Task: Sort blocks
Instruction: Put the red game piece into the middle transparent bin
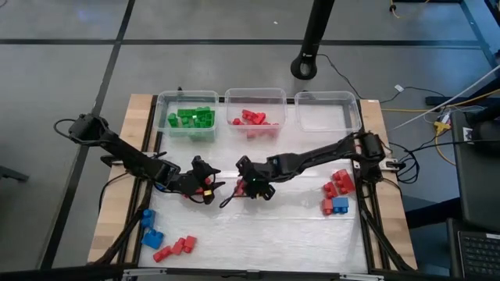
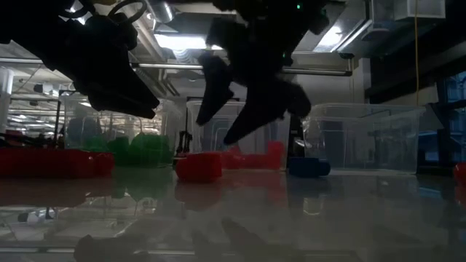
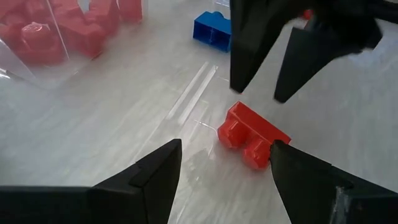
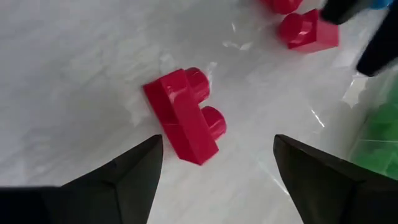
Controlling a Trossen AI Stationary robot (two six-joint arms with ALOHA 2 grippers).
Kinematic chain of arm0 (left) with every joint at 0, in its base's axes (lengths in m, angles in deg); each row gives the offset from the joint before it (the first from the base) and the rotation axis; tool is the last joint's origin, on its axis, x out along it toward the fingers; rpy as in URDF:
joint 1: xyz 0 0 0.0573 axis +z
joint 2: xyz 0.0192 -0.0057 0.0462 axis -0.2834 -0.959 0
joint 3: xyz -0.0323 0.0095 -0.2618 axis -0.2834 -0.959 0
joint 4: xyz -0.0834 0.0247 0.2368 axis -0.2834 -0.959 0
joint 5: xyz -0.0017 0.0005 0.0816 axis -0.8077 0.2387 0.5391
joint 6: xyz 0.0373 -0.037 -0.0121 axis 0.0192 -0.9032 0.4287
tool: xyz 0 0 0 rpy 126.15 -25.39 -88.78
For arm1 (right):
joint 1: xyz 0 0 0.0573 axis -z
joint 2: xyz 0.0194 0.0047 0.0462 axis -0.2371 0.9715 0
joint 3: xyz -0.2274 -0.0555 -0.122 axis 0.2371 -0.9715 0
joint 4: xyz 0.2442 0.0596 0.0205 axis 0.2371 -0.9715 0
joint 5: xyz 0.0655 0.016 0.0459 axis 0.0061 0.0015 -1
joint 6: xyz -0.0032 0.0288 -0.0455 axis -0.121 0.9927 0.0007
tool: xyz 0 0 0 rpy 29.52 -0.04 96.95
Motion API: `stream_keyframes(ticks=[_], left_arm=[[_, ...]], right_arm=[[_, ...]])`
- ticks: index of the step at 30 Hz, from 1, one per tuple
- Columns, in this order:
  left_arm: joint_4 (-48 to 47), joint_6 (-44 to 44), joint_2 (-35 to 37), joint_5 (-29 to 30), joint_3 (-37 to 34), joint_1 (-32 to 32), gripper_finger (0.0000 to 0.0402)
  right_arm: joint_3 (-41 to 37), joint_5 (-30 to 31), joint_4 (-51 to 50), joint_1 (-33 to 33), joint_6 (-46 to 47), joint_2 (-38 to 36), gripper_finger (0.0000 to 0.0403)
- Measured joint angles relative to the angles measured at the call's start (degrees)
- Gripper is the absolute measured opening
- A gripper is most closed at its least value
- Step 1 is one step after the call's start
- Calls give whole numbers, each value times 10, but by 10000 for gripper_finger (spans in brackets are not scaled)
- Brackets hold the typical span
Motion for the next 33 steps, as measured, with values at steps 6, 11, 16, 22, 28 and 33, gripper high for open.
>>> stream_keyframes(ticks=[6, 11, 16, 22, 28, 33], left_arm=[[-1, 1, 0, 0, 0, 0, 230], [-3, 0, 0, 0, 0, 0, 230], [-3, 2, 0, 0, 0, 0, 230], [-4, 2, 0, 0, 0, 0, 230], [-5, 2, 0, 0, 0, 0, 230], [-4, -6, 0, 0, -7, -6, 230]], right_arm=[[0, 32, 31, -7, -8, 31, 272], [0, 70, 59, -7, -19, 50, 240], [0, 98, 87, -7, -38, 67, 213], [0, 82, 108, -7, -61, 74, 187], [0, 33, 131, -7, -75, 74, 186], [0, 19, 150, -7, -78, 74, 188]])
